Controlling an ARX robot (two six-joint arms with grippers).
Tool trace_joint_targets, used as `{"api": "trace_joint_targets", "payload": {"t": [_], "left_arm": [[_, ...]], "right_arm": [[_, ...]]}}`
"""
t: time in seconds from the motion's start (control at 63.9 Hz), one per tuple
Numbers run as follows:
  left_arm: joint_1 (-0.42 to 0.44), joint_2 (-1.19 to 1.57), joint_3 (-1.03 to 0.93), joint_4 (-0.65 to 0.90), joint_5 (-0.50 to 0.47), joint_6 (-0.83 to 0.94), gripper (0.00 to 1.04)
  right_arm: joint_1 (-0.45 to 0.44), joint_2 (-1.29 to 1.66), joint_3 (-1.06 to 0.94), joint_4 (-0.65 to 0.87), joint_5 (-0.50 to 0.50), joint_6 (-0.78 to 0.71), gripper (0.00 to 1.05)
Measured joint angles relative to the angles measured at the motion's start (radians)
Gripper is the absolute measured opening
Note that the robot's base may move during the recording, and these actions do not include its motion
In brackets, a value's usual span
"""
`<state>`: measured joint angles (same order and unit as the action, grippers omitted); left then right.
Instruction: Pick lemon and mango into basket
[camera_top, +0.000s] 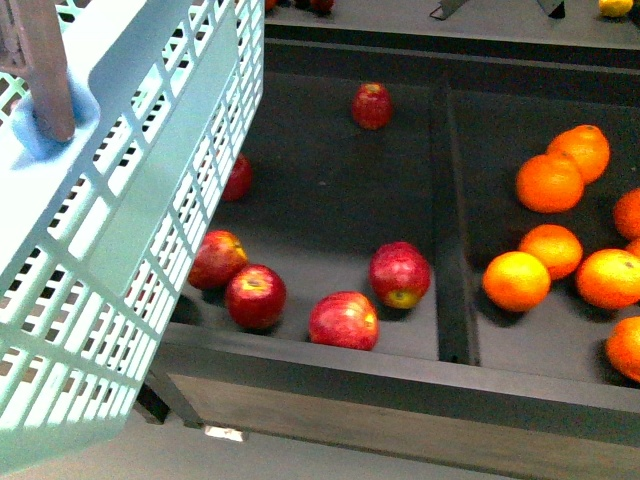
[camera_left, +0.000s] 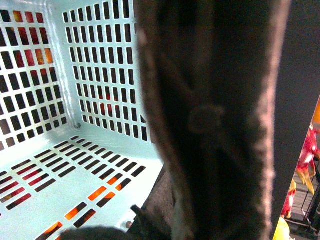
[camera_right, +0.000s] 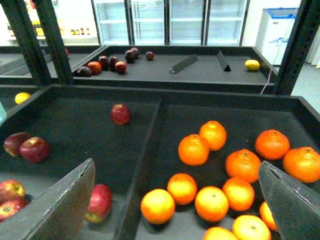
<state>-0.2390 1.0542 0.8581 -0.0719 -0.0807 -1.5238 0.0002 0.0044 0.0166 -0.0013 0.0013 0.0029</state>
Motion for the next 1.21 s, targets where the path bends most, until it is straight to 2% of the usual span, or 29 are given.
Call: {"api": "trace_joint_targets", "payload": {"t": [1.206], "left_arm": [[0.001,0.000,0.001,0.000,0.000,0.001,0.05]], "right_arm": [[0.000,0.000,0.000,0.000,-0.001,0.000,0.96]]}}
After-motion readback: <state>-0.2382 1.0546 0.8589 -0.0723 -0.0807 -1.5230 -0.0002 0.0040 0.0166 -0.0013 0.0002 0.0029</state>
